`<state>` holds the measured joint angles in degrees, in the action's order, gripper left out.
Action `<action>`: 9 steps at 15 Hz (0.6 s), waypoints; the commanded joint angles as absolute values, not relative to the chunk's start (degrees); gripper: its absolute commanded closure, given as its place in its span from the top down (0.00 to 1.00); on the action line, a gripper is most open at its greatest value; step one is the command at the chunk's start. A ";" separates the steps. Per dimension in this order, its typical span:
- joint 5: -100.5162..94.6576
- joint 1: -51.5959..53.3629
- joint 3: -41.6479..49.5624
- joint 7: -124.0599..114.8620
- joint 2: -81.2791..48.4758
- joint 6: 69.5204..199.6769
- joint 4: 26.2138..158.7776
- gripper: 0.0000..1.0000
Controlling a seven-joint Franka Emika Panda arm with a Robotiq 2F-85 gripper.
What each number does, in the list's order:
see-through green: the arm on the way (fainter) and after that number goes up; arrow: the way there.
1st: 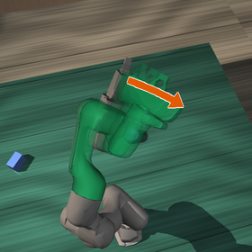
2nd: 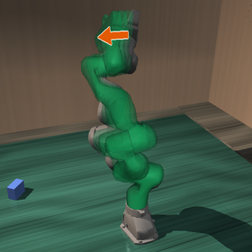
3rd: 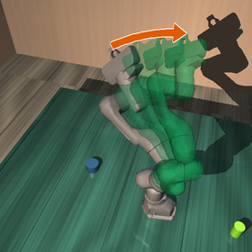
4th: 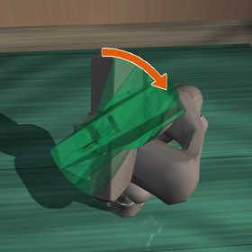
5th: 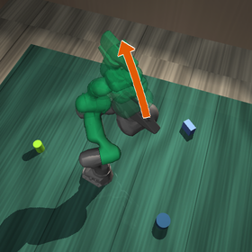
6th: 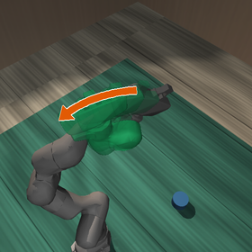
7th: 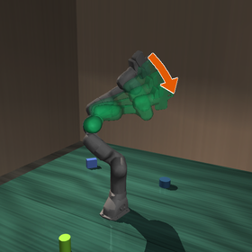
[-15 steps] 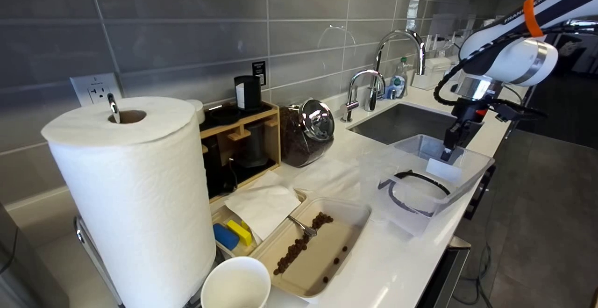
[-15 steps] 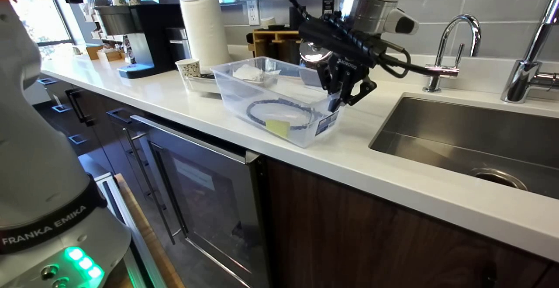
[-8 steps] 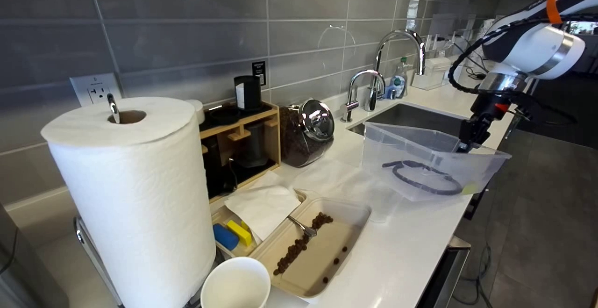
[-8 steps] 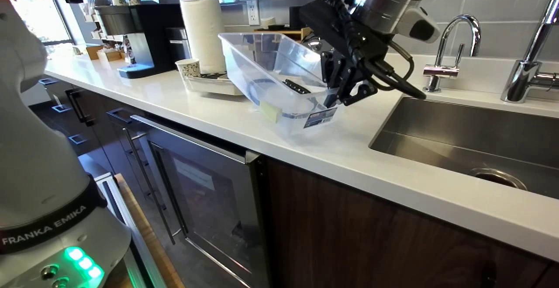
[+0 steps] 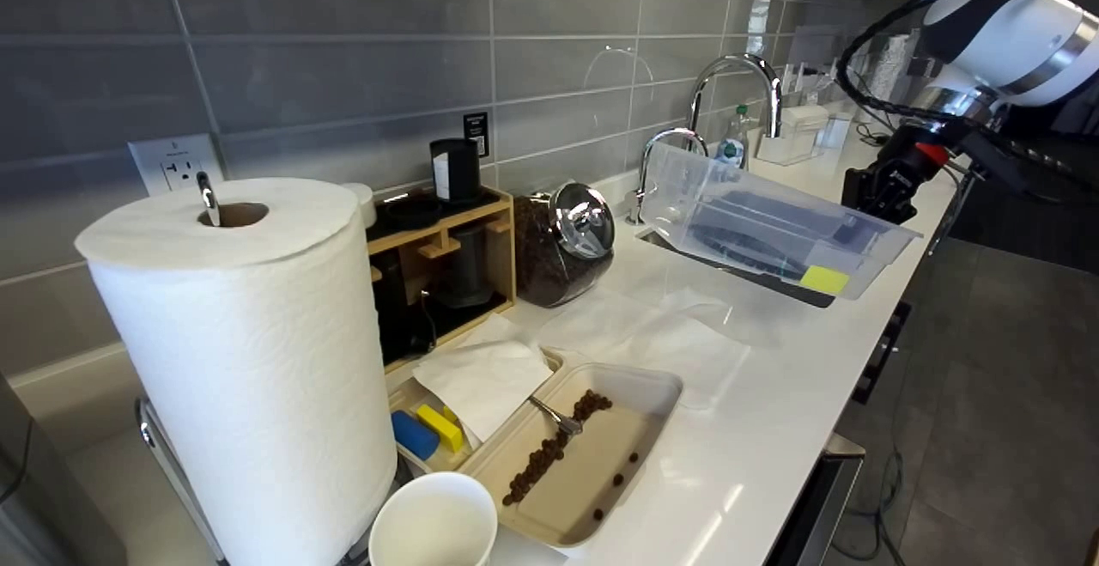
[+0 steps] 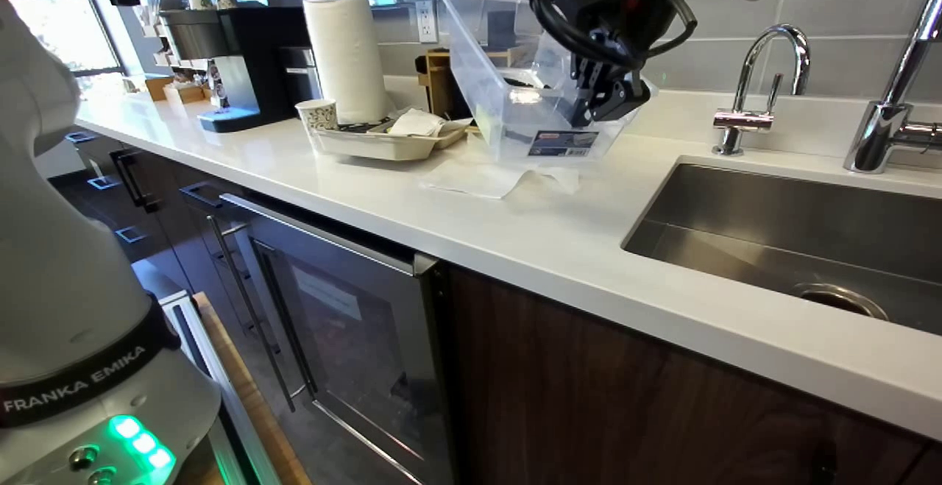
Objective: Move the basket to the right
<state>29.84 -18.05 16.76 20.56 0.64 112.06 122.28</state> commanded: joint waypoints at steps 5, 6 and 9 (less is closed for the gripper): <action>31.54 -17.34 16.87 0.81 4.07 116.38 123.34 0.02; 31.24 -17.07 16.57 -2.37 4.25 117.78 123.28 0.02; 28.88 -16.23 15.40 -12.73 3.96 122.57 122.75 0.02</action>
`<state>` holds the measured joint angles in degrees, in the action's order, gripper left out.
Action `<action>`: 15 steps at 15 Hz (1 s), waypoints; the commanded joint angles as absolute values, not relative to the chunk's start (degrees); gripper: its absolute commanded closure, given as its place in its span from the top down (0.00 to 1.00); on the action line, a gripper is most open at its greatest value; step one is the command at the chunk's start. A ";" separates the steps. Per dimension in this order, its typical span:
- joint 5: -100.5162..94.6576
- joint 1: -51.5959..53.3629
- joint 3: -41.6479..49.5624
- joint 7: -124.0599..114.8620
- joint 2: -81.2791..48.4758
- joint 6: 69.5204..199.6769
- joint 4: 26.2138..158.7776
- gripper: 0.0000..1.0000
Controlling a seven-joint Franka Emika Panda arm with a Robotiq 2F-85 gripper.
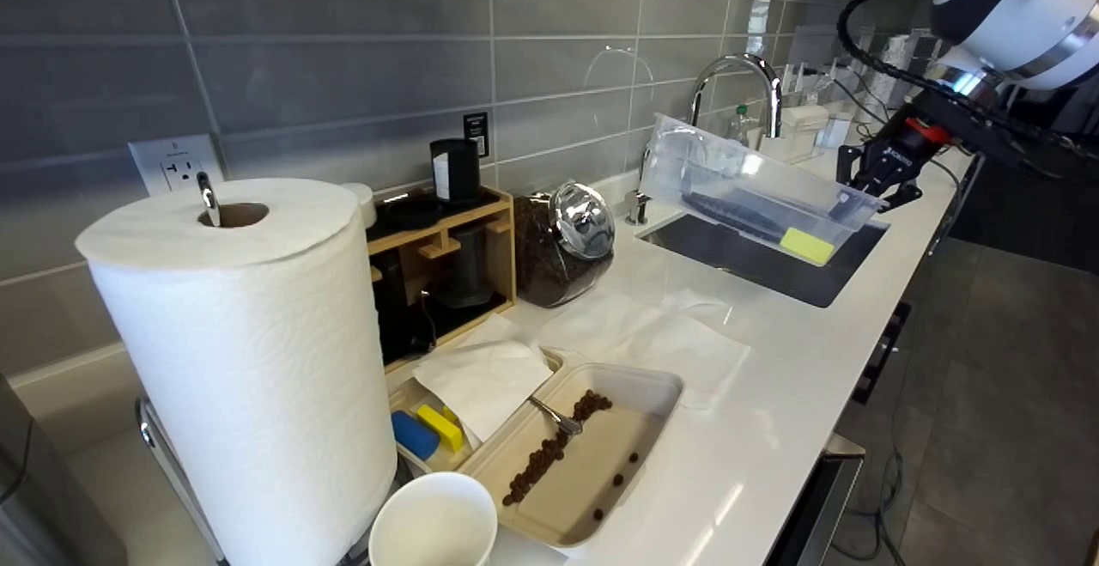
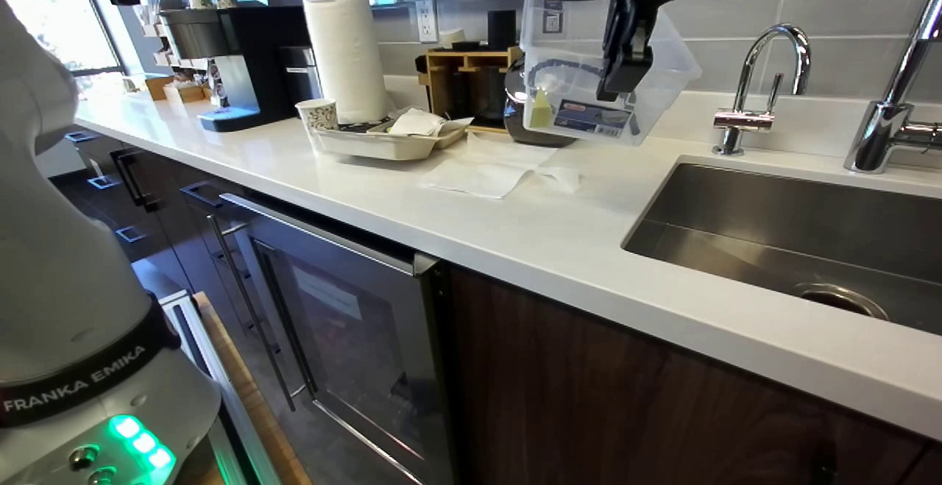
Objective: Move the basket to the right
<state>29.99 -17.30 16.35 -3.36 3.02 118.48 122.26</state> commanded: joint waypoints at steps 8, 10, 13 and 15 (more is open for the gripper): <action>14.22 -11.38 9.51 -43.89 -2.41 125.85 115.59 0.02; 15.70 -11.30 9.97 -40.62 -0.72 125.15 117.50 0.02; 15.11 -10.72 9.80 -41.51 -1.59 125.14 116.92 0.06; 15.11 -11.03 10.14 -41.20 -1.56 125.14 116.94 0.06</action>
